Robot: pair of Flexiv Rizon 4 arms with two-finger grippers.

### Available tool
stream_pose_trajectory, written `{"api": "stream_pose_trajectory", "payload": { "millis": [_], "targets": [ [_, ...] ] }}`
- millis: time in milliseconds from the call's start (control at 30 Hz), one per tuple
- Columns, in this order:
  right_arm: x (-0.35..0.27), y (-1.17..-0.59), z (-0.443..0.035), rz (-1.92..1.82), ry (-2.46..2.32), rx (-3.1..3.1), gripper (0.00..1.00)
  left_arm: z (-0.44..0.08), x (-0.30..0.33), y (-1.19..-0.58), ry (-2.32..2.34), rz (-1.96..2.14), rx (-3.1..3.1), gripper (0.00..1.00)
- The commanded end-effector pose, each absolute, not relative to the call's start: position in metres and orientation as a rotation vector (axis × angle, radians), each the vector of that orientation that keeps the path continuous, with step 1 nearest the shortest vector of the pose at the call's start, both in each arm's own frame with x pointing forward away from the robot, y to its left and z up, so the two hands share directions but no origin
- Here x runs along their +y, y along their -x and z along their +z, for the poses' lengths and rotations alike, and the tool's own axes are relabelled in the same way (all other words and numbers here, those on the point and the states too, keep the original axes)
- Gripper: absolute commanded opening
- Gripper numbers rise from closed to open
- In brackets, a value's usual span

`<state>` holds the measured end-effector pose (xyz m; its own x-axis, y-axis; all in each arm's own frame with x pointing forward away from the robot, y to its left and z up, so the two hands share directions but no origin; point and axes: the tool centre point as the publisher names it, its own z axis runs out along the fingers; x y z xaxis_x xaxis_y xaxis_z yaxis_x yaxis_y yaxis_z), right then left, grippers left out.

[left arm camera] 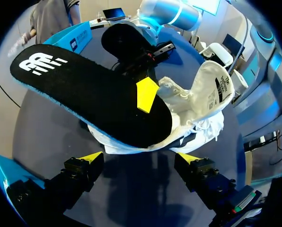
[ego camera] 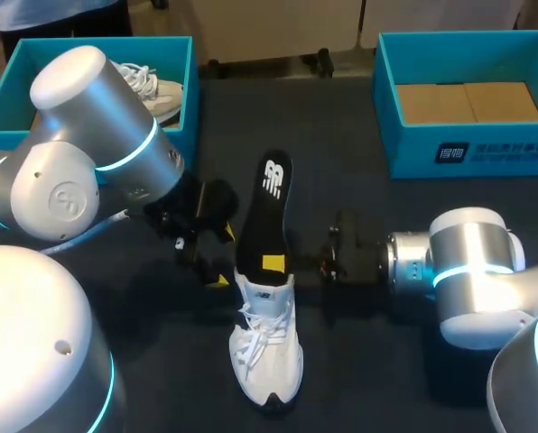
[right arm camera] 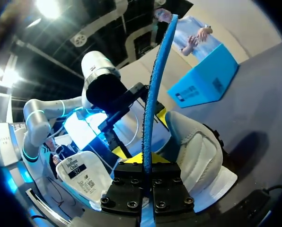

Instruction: Take the shoe out of the shoebox, open the shoe tongue, remove and reinsert the insole, then place the shoe into the shoebox

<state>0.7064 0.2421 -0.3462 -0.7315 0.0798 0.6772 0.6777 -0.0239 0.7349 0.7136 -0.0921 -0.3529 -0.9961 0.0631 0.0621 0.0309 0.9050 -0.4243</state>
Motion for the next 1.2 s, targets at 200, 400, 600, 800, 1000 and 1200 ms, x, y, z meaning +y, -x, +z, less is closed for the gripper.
{"api": "stream_pose_trajectory", "payload": {
  "millis": [200, 400, 600, 800, 1000, 1200],
  "targets": [
    [0.246, -0.707, -0.348, -1.821, 0.741, -1.803, 0.07, -0.353, -0.092, -0.714, 0.075, 0.661, -2.994, 1.00],
    [0.246, -0.705, -0.342, -1.832, 0.726, -1.797, 0.15, -0.353, -0.092, -0.714, 0.075, 0.661, -2.994, 1.00],
    [0.248, -0.705, -0.335, -1.839, 0.708, -1.802, 0.19, -0.353, -0.092, -0.714, 0.075, 0.661, -2.994, 1.00],
    [0.250, -0.707, -0.329, -1.846, 0.695, -1.815, 0.26, -0.353, -0.092, -0.714, 0.075, 0.661, -2.994, 1.00],
    [0.251, -0.712, -0.322, -1.852, 0.684, -1.828, 0.25, -0.353, -0.092, -0.714, 0.075, 0.661, -2.994, 1.00],
    [0.253, -0.721, -0.318, -1.866, 0.675, -1.824, 0.25, -0.353, -0.092, -0.714, 0.075, 0.661, -2.994, 1.00]
  ]
}}
